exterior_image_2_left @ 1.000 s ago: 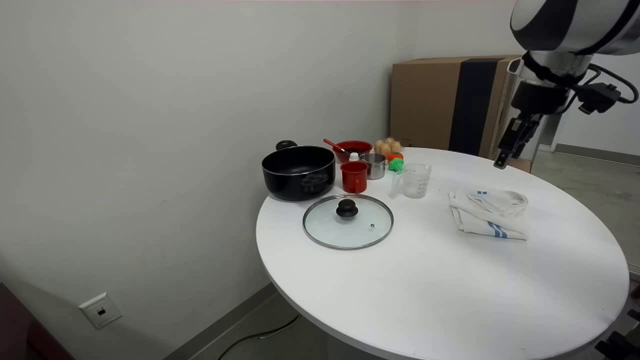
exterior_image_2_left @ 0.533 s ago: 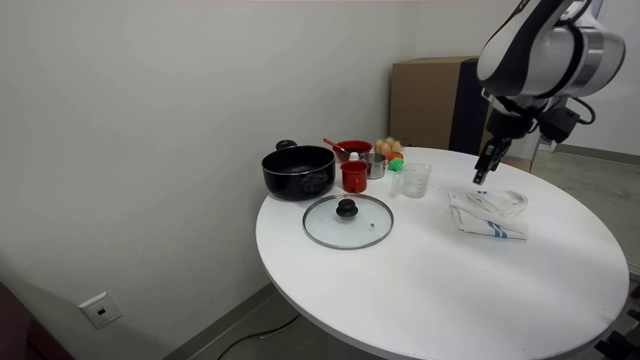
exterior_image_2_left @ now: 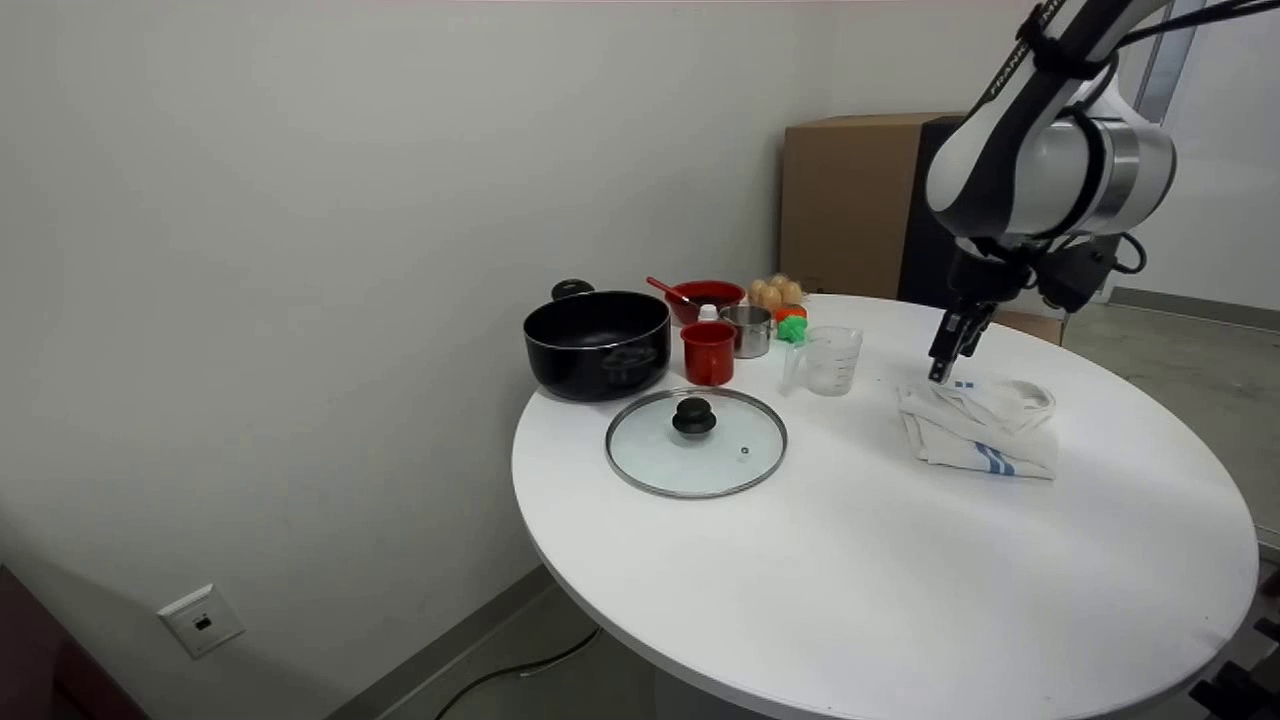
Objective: Use the tea towel to wipe the table
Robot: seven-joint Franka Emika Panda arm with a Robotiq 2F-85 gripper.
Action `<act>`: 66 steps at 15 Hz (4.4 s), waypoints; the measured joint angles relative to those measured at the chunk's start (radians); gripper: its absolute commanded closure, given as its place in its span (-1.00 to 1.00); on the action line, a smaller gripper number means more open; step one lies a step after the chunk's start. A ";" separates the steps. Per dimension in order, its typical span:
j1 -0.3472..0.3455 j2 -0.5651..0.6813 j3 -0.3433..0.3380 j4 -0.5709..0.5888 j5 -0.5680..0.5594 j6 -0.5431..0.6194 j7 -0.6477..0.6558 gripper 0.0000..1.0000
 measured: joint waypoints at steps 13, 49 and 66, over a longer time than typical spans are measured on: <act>-0.118 0.133 0.038 0.011 -0.055 0.012 0.039 0.56; -0.239 0.057 0.103 -0.138 -0.103 0.058 0.006 1.00; -0.107 0.047 0.218 -0.250 -0.151 0.080 0.005 1.00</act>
